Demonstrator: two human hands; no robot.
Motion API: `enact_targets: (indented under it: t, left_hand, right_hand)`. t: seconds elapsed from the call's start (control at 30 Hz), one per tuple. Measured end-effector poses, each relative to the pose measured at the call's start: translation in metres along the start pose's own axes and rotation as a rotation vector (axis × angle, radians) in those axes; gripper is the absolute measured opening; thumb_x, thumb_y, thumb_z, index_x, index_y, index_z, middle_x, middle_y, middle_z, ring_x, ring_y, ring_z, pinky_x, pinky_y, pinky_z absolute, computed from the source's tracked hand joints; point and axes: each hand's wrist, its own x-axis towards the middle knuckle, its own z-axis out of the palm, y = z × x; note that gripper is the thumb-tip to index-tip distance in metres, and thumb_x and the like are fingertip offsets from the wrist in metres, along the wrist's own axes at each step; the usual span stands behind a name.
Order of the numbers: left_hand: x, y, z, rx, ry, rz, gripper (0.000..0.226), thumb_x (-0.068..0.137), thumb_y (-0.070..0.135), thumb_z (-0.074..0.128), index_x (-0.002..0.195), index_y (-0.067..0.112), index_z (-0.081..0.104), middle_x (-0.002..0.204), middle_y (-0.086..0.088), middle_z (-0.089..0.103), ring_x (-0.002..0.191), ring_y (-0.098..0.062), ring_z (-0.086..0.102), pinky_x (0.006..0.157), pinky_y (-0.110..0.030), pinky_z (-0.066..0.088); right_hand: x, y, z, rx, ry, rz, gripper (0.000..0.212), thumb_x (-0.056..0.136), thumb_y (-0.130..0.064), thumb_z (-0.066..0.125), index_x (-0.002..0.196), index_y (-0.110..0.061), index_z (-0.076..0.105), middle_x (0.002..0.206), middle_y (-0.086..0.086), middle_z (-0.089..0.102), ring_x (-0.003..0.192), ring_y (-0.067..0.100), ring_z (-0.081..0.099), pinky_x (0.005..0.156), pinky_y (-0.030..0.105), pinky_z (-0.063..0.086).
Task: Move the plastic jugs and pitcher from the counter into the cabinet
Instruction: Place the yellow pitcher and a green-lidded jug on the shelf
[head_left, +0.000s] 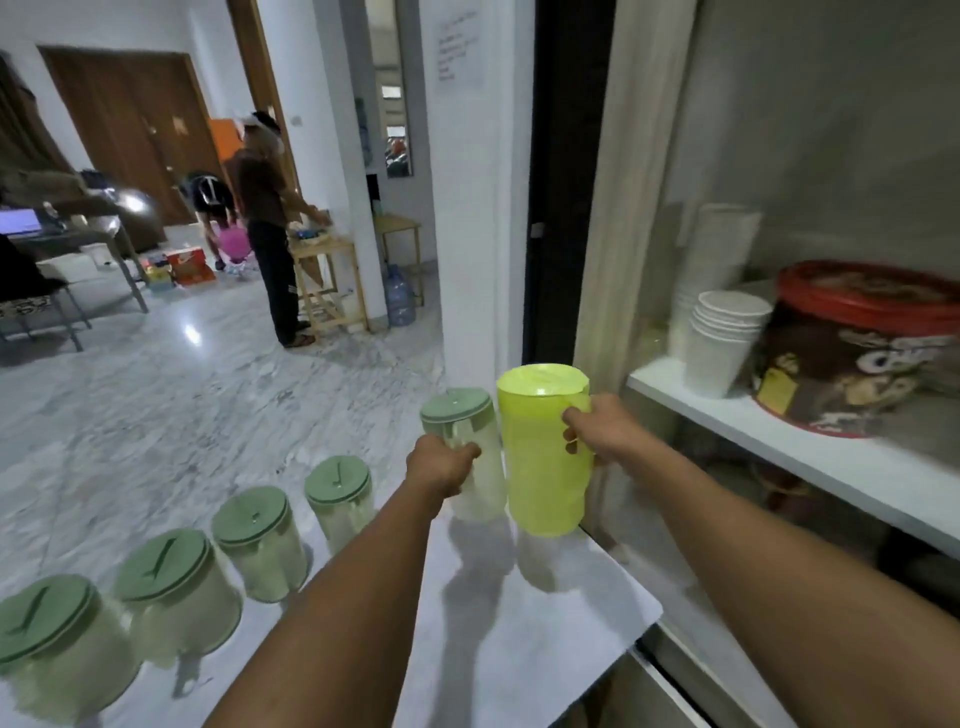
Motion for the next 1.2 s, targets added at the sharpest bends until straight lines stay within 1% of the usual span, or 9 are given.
enact_targets:
  t: [0.17, 0.27, 0.37, 0.5, 0.63, 0.7, 0.83, 0.97, 1.2]
  left_hand:
    - [-0.103, 0.016, 0.001, 0.021, -0.254, 0.159, 0.03, 0.082, 0.024, 0.074, 0.101, 0.002, 0.069, 0.099, -0.02, 0.074, 0.084, -0.033, 0.075, 0.071, -0.042, 0.065]
    - [-0.164, 0.027, 0.011, 0.079, -0.448, 0.194, 0.028, 0.084, 0.022, 0.073, 0.097, 0.0, 0.063, 0.083, -0.019, 0.068, 0.069, -0.032, 0.072, 0.07, -0.043, 0.065]
    - [-0.217, 0.054, 0.037, 0.222, -0.703, 0.2, 0.051, 0.081, 0.029, 0.075, 0.118, -0.002, 0.058, 0.103, -0.028, 0.071, 0.082, -0.038, 0.076, 0.075, -0.046, 0.064]
    - [-0.309, 0.101, 0.095, 0.331, -0.972, 0.311, 0.04, 0.089, 0.026, 0.071, 0.119, 0.002, 0.06, 0.097, -0.023, 0.068, 0.08, -0.033, 0.07, 0.065, -0.039, 0.063]
    - [-0.412, 0.146, 0.164, 0.349, -1.135, 0.453, 0.048, 0.084, 0.034, 0.072, 0.117, 0.0, 0.063, 0.091, -0.026, 0.069, 0.075, -0.034, 0.068, 0.056, -0.036, 0.058]
    - [-0.468, 0.164, 0.191, 0.274, -1.215, 0.558, 0.035, 0.093, 0.028, 0.064, 0.115, 0.001, 0.061, 0.09, -0.021, 0.066, 0.07, -0.03, 0.068, 0.051, -0.031, 0.058]
    - [-0.551, 0.184, 0.264, 0.004, -1.222, 0.671, 0.022, 0.093, 0.025, 0.061, 0.101, 0.005, 0.062, 0.091, -0.018, 0.064, 0.074, -0.029, 0.063, 0.069, -0.04, 0.057]
    - [-0.593, 0.19, 0.346, -0.1, -1.088, 0.762, 0.027, 0.085, 0.032, 0.064, 0.1, 0.01, 0.068, 0.093, -0.013, 0.069, 0.084, -0.03, 0.067, 0.073, -0.033, 0.049]
    - [-0.607, 0.215, 0.517, -0.074, -0.997, 0.828, 0.031, 0.094, 0.03, 0.061, 0.116, 0.009, 0.066, 0.108, -0.015, 0.071, 0.102, -0.034, 0.066, 0.086, -0.037, 0.052]
  right_hand:
    - [-0.135, 0.011, -0.056, -0.038, 0.158, -0.021, 0.027, 0.093, -0.018, 0.051, 0.091, 0.002, 0.068, 0.091, 0.022, 0.075, 0.066, 0.024, 0.068, 0.059, 0.031, 0.052]
    - [-0.213, 0.027, -0.099, -0.029, 0.197, 0.049, 0.019, 0.093, -0.016, 0.053, 0.083, -0.005, 0.065, 0.082, 0.019, 0.073, 0.065, 0.029, 0.071, 0.067, 0.042, 0.06]
    - [-0.296, 0.042, -0.16, -0.008, 0.186, 0.183, 0.021, 0.096, -0.018, 0.055, 0.089, 0.0, 0.064, 0.088, 0.021, 0.074, 0.076, 0.037, 0.074, 0.061, 0.041, 0.06]
    - [-0.415, 0.056, -0.258, -0.022, 0.216, 0.384, 0.022, 0.098, -0.023, 0.053, 0.098, -0.003, 0.061, 0.095, 0.019, 0.072, 0.084, 0.036, 0.073, 0.081, 0.053, 0.058]
    - [-0.531, 0.058, -0.348, -0.057, 0.436, 0.54, 0.026, 0.099, -0.025, 0.054, 0.108, -0.002, 0.061, 0.097, 0.021, 0.07, 0.077, 0.035, 0.074, 0.064, 0.043, 0.06]
    - [-0.574, 0.059, -0.379, -0.072, 0.573, 0.576, 0.024, 0.101, -0.025, 0.051, 0.107, -0.003, 0.059, 0.097, 0.021, 0.068, 0.078, 0.035, 0.072, 0.066, 0.042, 0.059]
    - [-0.618, 0.081, -0.422, -0.003, 0.88, 0.517, 0.015, 0.102, -0.02, 0.048, 0.105, -0.007, 0.054, 0.098, 0.019, 0.062, 0.086, 0.036, 0.066, 0.087, 0.052, 0.055]
    - [-0.61, 0.135, -0.464, 0.099, 1.155, 0.389, 0.009, 0.097, -0.012, 0.052, 0.094, -0.011, 0.06, 0.091, 0.016, 0.061, 0.081, 0.032, 0.064, 0.074, 0.043, 0.056]
    - [-0.544, 0.276, -0.585, 0.042, 1.321, 0.395, 0.026, 0.072, -0.03, 0.055, 0.079, -0.01, 0.07, 0.084, 0.019, 0.076, 0.077, 0.037, 0.075, 0.077, 0.059, 0.061]
